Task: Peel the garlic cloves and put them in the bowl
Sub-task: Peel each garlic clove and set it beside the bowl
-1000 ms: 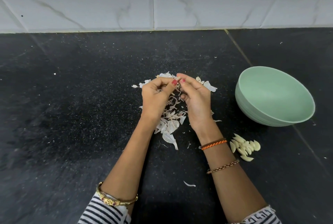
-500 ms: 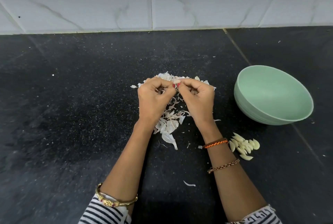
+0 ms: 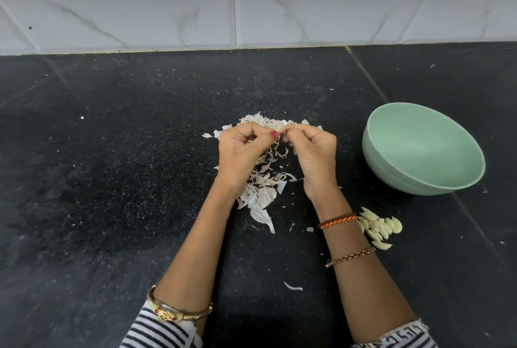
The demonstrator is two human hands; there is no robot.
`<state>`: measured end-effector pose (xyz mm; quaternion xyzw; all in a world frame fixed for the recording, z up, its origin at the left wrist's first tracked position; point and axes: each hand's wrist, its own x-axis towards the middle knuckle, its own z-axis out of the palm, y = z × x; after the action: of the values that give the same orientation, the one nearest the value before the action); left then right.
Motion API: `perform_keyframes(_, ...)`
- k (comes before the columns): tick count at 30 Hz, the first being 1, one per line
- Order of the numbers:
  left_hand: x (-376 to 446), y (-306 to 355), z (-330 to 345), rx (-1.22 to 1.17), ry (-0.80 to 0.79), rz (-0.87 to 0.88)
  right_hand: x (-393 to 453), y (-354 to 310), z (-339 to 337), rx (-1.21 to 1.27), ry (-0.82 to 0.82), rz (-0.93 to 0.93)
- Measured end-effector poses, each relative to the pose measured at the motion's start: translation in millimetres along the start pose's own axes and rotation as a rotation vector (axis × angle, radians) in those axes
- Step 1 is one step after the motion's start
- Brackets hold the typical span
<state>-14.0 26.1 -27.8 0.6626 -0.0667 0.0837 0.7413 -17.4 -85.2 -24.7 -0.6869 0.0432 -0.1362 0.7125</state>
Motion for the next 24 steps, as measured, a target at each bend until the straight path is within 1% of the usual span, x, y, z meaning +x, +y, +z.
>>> perform_keyframes(2,0.8,1.6,0.4,-0.059,0.038,-0.089,1.6,1.9,-2.2,-0.004,0.062,0.007)
perform_keyframes(4,2.2,-0.1,-1.1,-0.075,0.084,-0.115,2.3,2.8,-4.0,-0.029,0.102,-0.052)
perform_keyframes(6,3.0,-2.2,-3.1,-0.06,0.105,-0.091,1.2,1.3,-3.6,-0.029,0.063,-0.095)
perform_keyframes(9,3.8,-6.2,-6.5,0.037,0.06,-0.027,-1.0,0.1,-2.1,-0.002,-0.063,-0.135)
perform_keyframes(11,5.0,-8.3,-8.5,0.103,0.031,-0.003,-0.6,2.1,-1.8,-0.083,-0.087,-0.214)
perform_keyframes(13,4.2,-7.5,-7.8,0.097,0.01,-0.005,-0.2,4.2,-1.5,-0.134,-0.079,-0.238)
perform_keyframes(18,0.4,-1.3,-1.6,-0.01,-0.072,-0.079,0.4,4.3,-1.3,-0.015,-0.07,-0.096)
perform_keyframes(24,0.2,2.4,-1.1,-0.124,-0.104,-0.168,2.2,4.2,-0.5,0.257,-0.206,0.135)
